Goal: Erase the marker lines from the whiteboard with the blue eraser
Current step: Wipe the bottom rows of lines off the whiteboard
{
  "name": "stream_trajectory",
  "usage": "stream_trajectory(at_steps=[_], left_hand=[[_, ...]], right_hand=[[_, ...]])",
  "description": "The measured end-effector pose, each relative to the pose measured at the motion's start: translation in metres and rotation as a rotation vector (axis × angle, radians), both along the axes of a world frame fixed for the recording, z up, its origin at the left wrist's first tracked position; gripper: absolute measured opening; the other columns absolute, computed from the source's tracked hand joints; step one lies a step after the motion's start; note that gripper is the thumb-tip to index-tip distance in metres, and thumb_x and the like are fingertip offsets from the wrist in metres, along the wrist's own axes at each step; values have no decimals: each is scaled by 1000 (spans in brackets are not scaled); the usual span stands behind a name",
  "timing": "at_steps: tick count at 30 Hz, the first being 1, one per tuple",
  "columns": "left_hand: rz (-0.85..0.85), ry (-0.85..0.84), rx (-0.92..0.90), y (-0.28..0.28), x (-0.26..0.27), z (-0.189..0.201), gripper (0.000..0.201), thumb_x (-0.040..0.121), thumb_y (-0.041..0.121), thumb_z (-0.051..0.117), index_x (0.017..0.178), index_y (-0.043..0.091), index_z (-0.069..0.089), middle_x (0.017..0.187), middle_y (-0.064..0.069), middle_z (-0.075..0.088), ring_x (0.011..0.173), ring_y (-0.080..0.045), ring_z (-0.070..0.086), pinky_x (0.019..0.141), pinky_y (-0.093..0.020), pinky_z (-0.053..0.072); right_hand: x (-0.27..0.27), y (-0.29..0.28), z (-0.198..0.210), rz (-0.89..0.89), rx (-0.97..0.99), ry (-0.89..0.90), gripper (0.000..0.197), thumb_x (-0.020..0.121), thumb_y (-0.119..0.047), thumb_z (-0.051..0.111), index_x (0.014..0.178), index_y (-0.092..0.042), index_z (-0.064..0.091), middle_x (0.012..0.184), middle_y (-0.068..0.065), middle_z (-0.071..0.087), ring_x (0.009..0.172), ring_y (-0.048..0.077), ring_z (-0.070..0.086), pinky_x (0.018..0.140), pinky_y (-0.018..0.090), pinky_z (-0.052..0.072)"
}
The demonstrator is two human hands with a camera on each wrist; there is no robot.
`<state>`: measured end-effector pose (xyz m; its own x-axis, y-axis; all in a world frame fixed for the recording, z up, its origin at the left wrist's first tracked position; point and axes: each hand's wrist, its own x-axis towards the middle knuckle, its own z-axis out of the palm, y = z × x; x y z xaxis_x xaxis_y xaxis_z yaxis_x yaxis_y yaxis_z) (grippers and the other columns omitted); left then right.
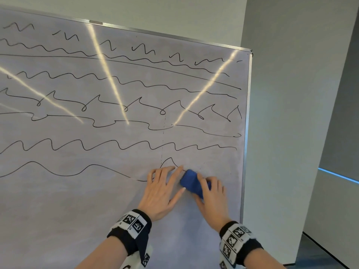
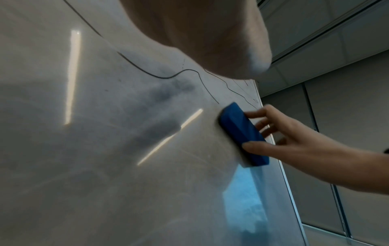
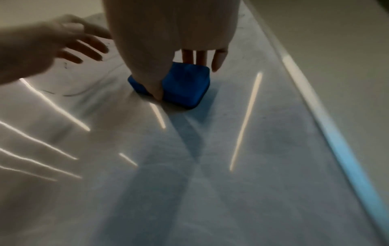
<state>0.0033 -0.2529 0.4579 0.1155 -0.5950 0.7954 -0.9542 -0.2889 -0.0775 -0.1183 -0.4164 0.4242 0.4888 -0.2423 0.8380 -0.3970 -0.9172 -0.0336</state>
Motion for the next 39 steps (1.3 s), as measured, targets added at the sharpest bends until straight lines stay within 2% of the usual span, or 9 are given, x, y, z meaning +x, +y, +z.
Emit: stream_trajectory(at_steps=[2, 6, 11, 14, 16, 20, 26, 30, 39], left_hand=[[13, -3, 0, 9, 6, 1, 57, 96, 51, 30, 143, 20, 38, 126, -5, 49, 111, -21, 46, 94, -37, 26], [34, -7, -13, 26, 19, 1, 57, 96, 50, 31, 142, 18, 39, 125, -5, 49, 111, -20, 45, 94, -37, 27], [14, -13, -57, 29, 18, 2, 57, 93, 49, 36, 141, 19, 41, 124, -3, 47, 109, -20, 44, 92, -37, 29], [26, -8, -60, 37, 23, 7, 56, 94, 50, 34, 141, 19, 39, 124, -5, 48, 110, -21, 45, 94, -37, 29], [52, -8, -51, 48, 30, 9, 57, 95, 50, 33, 142, 19, 39, 124, -6, 49, 110, -21, 45, 94, -38, 28], [84, 15, -37, 69, 45, 8, 58, 96, 51, 28, 144, 19, 37, 123, -6, 50, 110, -20, 44, 95, -39, 27], [71, 29, -47, 71, 44, 11, 58, 96, 51, 28, 142, 18, 41, 124, -5, 48, 111, -20, 44, 94, -38, 28], [62, 36, -22, 66, 42, 10, 57, 95, 51, 30, 142, 19, 40, 125, -5, 48, 112, -20, 45, 95, -38, 27], [59, 54, 17, 67, 43, 4, 58, 97, 52, 26, 143, 19, 38, 125, -4, 49, 112, -20, 45, 97, -38, 25]], right_hand=[[-13, -13, -3, -3, 57, -17, 71, 71, -26, 77, 131, -18, 41, 100, 7, 48, 84, 28, 51, 68, 38, 47], [-17, -21, 23, -122, 432, -298, 64, 81, -33, 69, 132, -5, 41, 98, 16, 46, 86, 36, 51, 72, 40, 46], [30, 40, 18, -36, 210, -135, 66, 71, -29, 75, 128, -13, 46, 97, 10, 48, 82, 29, 49, 67, 40, 47], [27, 38, 4, -4, -2, -6, 71, 65, -28, 79, 126, -18, 45, 95, 5, 49, 79, 26, 51, 64, 36, 46], [14, 21, 2, -42, 80, -66, 69, 68, -27, 78, 127, -16, 45, 96, 8, 48, 80, 30, 52, 65, 39, 47], [17, 22, 17, -109, 368, -285, 63, 75, -25, 76, 124, 1, 47, 97, 21, 49, 82, 41, 52, 68, 43, 47], [64, 77, 38, -49, 113, -155, 67, 71, -28, 76, 128, -9, 47, 94, 11, 48, 79, 28, 49, 65, 39, 47], [53, 67, 34, -4, -30, -43, 68, 71, -31, 75, 130, -15, 44, 94, 8, 49, 80, 27, 49, 64, 37, 46], [-19, -38, 23, -242, 518, -392, 64, 79, -24, 72, 128, 3, 43, 105, 31, 46, 93, 48, 48, 75, 51, 43]])
